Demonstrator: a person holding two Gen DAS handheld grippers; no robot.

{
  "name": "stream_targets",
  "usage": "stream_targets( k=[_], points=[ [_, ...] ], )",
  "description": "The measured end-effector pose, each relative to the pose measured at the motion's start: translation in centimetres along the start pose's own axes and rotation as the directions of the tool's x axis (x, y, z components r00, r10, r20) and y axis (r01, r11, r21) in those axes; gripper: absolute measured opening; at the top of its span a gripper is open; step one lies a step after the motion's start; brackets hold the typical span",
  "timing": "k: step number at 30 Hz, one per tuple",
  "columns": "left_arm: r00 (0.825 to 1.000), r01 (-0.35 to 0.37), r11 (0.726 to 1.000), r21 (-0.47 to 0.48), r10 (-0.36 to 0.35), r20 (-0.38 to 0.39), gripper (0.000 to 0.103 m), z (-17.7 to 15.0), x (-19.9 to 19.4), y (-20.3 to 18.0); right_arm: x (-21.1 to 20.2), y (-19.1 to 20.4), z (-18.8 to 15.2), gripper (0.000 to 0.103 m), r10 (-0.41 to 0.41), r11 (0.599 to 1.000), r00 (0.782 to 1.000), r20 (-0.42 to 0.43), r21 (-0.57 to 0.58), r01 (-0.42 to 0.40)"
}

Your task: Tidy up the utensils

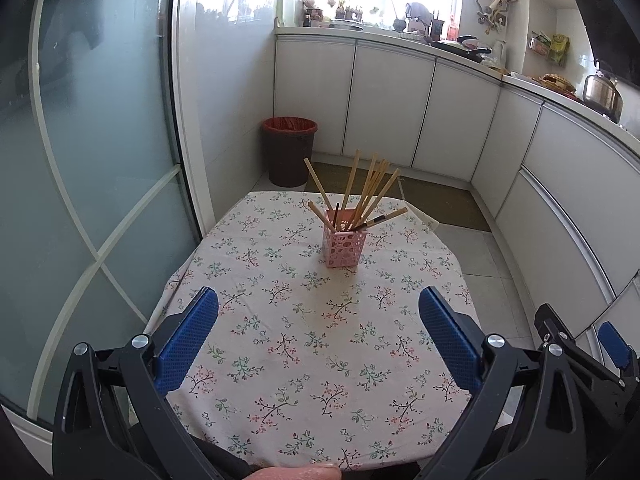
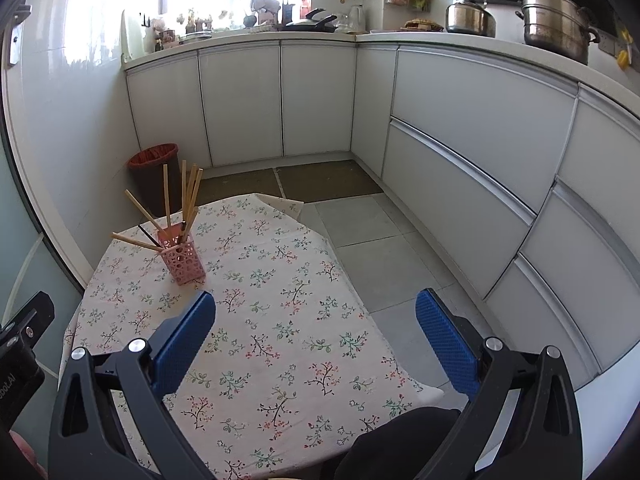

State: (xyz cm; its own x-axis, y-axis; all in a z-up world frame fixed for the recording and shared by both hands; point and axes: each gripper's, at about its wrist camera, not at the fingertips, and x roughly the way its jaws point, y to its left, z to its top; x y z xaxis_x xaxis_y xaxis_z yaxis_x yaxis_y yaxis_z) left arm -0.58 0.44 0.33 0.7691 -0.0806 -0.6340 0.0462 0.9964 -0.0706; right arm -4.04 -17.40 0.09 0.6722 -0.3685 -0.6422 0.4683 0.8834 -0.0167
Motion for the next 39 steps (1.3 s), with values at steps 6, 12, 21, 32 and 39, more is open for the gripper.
stream_targets(
  k=[6,12,21,32,39],
  points=[
    [1.000,-0.016,1.000,-0.002,0.016,-0.012,0.096,-0.01,0.25,0.07,-0.17,-0.37,0.13,0.098,0.005,1.000,1.000,0.010,0.010,-0.006],
    [0.999,-0.029,1.000,0.000,0.029,-0.022,0.096,-0.10,0.52,-0.08,0.02,-0.49,0.09,0.098,-0.003,1.000,1.000,0.005,0.014,0.003],
    [0.999,-0.036,0.999,0.010,0.036,-0.036,0.096,-0.23,0.76,-0.37,0.55,-0.27,0.02,0.098,0.000,1.000,1.000,-0.015,0.004,0.001],
    [0.999,-0.041,0.999,0.018,0.041,-0.010,0.096,-0.39,0.46,-0.66,0.34,-0.55,0.01,0.098,0.005,1.000,1.000,-0.005,0.014,-0.005],
    [0.999,-0.036,0.999,0.018,0.037,-0.003,0.096,-0.33,0.22,-0.59,0.13,-0.69,0.00,0.098,0.018,1.000,1.000,-0.009,0.015,-0.017]
  ],
)
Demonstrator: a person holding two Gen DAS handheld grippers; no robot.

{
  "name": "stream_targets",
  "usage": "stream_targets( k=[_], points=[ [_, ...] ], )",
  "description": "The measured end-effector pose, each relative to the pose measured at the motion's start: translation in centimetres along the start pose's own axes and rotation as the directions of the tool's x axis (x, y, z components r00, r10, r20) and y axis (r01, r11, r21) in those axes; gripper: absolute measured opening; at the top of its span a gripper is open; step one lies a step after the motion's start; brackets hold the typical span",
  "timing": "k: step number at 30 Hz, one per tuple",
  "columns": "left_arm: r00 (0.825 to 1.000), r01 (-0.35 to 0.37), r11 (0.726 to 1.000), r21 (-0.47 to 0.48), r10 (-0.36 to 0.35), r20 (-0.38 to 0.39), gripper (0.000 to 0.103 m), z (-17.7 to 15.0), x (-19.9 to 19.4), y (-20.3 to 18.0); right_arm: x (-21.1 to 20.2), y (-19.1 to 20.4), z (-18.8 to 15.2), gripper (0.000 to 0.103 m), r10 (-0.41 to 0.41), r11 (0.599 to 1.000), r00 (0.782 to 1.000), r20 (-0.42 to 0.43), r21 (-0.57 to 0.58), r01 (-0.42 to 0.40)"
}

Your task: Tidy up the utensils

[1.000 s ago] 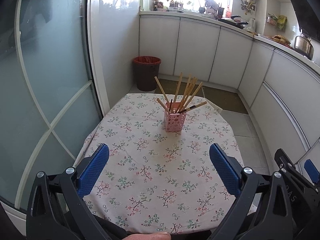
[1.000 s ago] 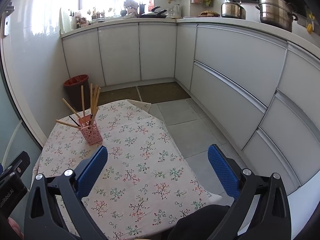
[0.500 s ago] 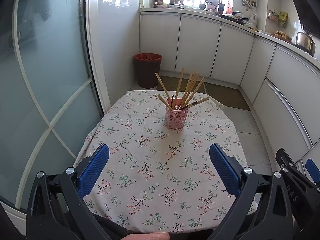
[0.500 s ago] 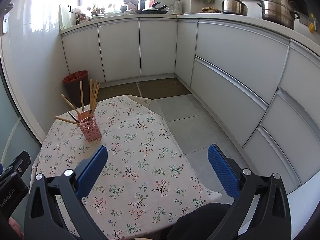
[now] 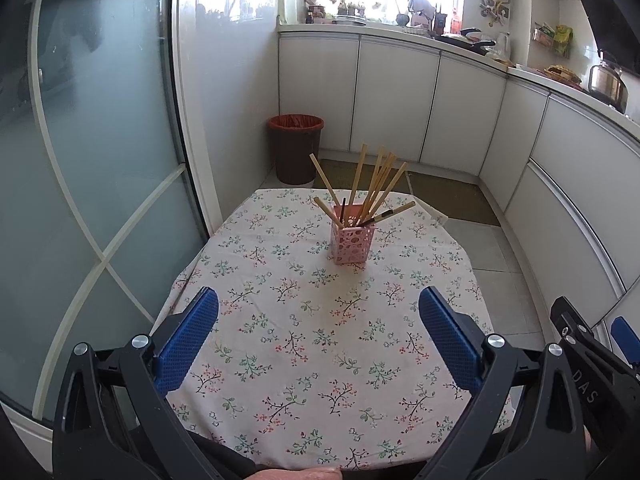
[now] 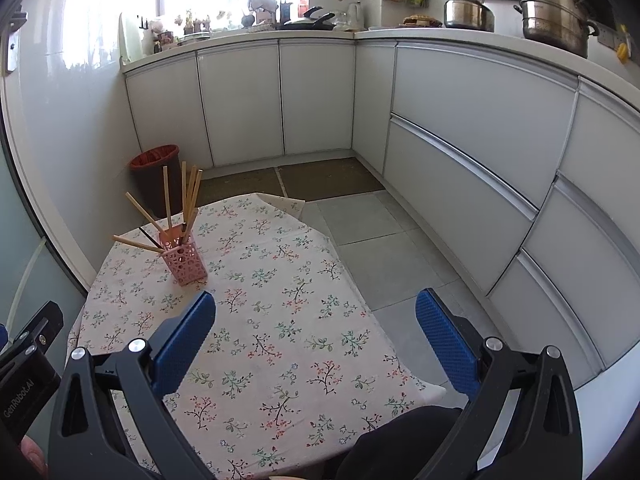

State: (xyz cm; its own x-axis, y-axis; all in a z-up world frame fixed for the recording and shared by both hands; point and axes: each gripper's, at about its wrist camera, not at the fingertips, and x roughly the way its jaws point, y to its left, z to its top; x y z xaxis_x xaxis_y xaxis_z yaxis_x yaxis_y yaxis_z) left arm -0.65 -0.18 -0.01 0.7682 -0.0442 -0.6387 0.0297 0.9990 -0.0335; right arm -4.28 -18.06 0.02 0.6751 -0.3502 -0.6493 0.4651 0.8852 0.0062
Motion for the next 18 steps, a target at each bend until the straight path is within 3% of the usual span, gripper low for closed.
stream_targets(
  k=[18],
  points=[
    [1.000,0.013,1.000,-0.008,-0.013,-0.001,0.096,0.20,0.08,0.28,-0.34,0.03,0.09,0.098,0.010,1.000,1.000,0.004,-0.002,-0.010]
  ],
)
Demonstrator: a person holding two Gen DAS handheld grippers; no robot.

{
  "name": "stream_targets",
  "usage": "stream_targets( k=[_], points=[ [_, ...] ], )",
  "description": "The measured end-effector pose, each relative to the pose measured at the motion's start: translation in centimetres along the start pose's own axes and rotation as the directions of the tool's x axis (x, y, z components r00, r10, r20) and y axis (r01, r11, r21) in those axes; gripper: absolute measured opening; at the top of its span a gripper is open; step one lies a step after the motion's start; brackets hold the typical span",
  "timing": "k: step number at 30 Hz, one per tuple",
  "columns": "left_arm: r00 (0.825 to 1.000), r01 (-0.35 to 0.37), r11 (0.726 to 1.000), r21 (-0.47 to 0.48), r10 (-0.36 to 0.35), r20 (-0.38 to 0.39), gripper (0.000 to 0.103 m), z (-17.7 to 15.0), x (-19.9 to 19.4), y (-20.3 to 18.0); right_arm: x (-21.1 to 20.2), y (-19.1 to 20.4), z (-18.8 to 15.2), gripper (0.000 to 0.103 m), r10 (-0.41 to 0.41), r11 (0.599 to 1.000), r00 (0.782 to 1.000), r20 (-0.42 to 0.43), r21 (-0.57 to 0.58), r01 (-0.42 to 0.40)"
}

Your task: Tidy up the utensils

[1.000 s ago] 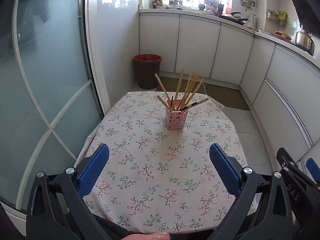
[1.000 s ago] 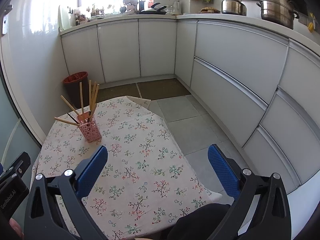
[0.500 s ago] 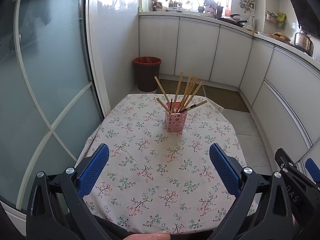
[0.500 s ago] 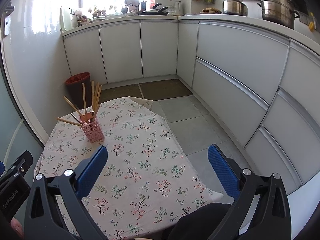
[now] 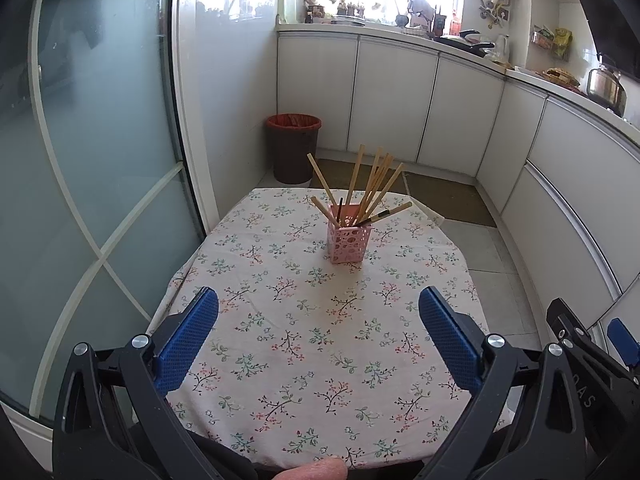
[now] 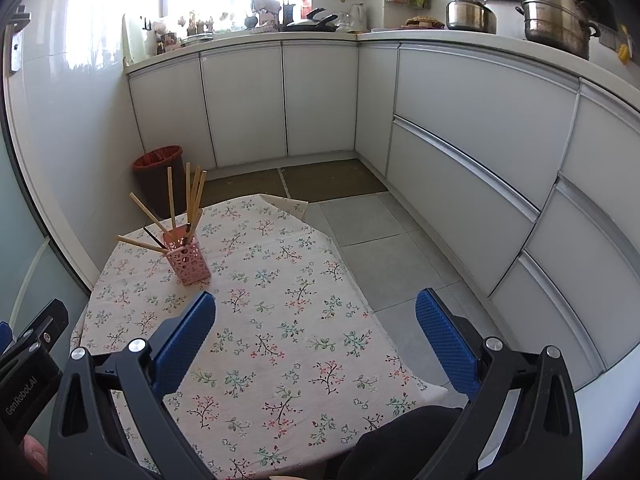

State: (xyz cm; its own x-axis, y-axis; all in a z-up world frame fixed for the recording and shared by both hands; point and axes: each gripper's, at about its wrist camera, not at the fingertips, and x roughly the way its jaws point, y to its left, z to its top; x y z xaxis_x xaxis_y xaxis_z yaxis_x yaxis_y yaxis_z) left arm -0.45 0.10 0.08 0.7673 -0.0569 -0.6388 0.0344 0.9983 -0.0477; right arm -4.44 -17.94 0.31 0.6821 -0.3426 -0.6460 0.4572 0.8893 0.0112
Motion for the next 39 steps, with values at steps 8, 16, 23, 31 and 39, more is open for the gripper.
stream_targets(
  k=[8,16,23,31,39],
  points=[
    [1.000,-0.008,1.000,0.022,0.007,0.009,0.096,0.1,-0.1,-0.3,-0.1,0.0,-0.1,0.098,0.000,1.000,1.000,0.006,-0.004,0.000],
    [0.999,-0.024,0.999,0.028,0.022,0.043,0.096,0.1,-0.4,-0.4,-0.1,-0.7,0.0,0.098,-0.021,0.999,0.999,0.034,0.029,0.020],
    [0.998,-0.010,0.999,0.046,0.007,0.063,0.096,-0.1,-0.4,-0.7,-0.1,-0.8,0.1,0.098,-0.023,0.999,0.998,0.053,0.031,0.021],
    [0.999,-0.016,0.998,0.060,0.013,0.050,0.096,-0.2,-0.1,-0.8,0.1,-1.1,0.1,0.098,0.001,0.999,1.000,0.026,0.045,-0.002],
    [0.999,-0.014,0.999,0.053,0.011,0.051,0.096,-0.2,-0.1,-0.7,0.3,-0.9,0.1,0.098,0.009,0.999,1.000,0.014,0.032,-0.009]
  ],
)
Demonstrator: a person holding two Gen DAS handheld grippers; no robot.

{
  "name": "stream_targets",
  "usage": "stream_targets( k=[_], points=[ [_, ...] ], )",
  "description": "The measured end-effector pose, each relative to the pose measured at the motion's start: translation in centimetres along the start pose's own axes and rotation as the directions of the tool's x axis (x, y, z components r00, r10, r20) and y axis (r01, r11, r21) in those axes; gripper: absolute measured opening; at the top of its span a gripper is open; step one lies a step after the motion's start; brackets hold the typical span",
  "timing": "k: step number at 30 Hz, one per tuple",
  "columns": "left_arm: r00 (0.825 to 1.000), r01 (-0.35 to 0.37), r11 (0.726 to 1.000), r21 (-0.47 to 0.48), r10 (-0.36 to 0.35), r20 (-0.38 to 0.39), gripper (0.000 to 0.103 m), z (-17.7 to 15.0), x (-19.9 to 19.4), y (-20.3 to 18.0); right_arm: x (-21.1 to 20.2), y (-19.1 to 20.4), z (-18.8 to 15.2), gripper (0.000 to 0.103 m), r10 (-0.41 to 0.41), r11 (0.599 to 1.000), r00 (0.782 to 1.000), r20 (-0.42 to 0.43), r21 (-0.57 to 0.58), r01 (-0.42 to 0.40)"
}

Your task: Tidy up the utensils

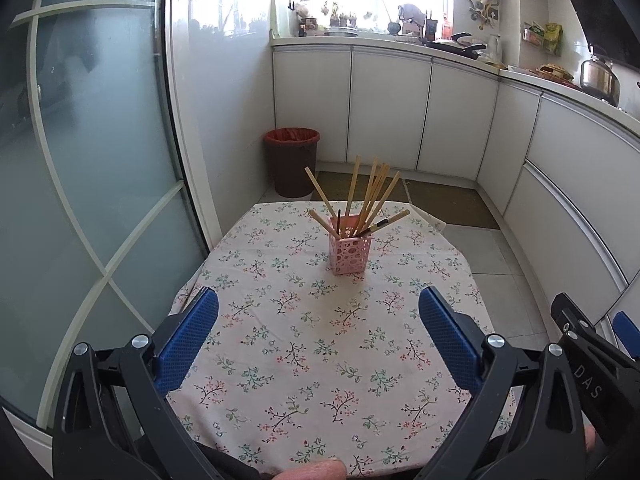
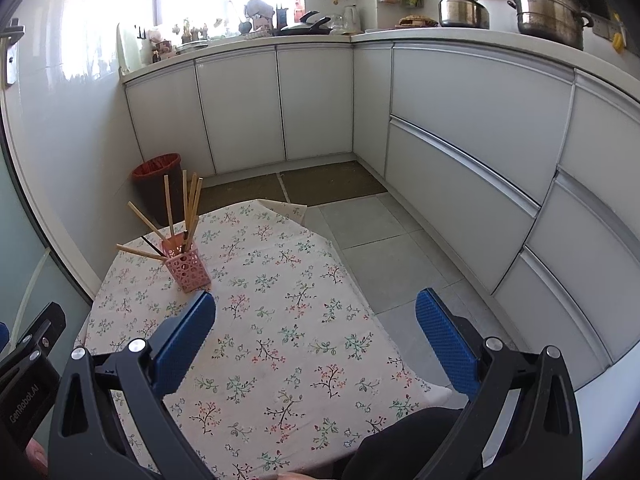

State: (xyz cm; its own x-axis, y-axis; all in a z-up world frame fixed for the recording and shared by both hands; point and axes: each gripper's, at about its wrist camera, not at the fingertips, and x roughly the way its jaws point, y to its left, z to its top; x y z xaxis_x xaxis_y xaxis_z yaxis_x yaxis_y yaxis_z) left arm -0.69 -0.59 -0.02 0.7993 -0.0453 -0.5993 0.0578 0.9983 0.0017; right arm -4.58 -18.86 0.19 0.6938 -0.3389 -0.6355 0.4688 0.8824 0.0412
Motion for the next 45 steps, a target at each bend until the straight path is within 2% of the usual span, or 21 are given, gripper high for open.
stream_targets(
  k=[9,14,27,30,33,37,39,42,45],
  points=[
    [1.000,-0.010,1.000,0.020,0.010,0.014,0.096,-0.4,0.2,-0.5,0.2,0.1,0.0,0.098,-0.015,1.000,1.000,0.011,-0.004,0.015],
    [0.999,0.041,0.999,0.019,-0.041,-0.013,0.096,-0.4,1.0,-0.6,0.7,-0.1,-0.1,0.098,-0.028,1.000,1.000,0.013,-0.004,0.028],
    [0.994,-0.023,0.998,0.066,0.030,-0.106,0.096,-1.2,5.0,-1.0,4.1,-0.2,-0.8,0.098,-0.013,1.000,0.997,-0.078,0.006,0.014],
    [0.989,-0.034,0.997,0.072,0.044,-0.141,0.096,-1.8,7.4,-0.9,6.3,0.1,-1.3,0.098,-0.028,0.999,0.994,-0.102,-0.020,0.026],
    [0.982,-0.018,0.998,0.055,0.028,-0.186,0.096,-2.5,10.9,0.1,9.5,0.9,-2.3,0.098,-0.031,0.997,0.992,-0.121,-0.072,0.023],
    [0.956,0.062,0.997,0.043,-0.047,-0.291,0.096,-3.6,17.0,1.2,15.1,2.8,-4.2,0.098,-0.044,0.980,0.990,-0.137,-0.198,0.016],
    [0.946,0.044,0.997,0.056,-0.023,-0.322,0.096,-4.4,19.9,1.5,18.3,3.7,-5.2,0.098,-0.044,0.974,0.984,-0.173,-0.225,0.004],
    [0.947,-0.015,0.997,0.082,0.040,-0.319,0.096,-5.1,23.8,2.2,22.5,5.1,-6.4,0.098,-0.053,0.968,0.974,-0.222,-0.251,-0.004],
    [0.950,-0.033,0.999,0.039,0.043,-0.309,0.096,-5.7,26.6,3.6,25.3,6.0,-6.8,0.098,-0.051,0.967,0.969,-0.241,-0.254,-0.012]
  ],
)
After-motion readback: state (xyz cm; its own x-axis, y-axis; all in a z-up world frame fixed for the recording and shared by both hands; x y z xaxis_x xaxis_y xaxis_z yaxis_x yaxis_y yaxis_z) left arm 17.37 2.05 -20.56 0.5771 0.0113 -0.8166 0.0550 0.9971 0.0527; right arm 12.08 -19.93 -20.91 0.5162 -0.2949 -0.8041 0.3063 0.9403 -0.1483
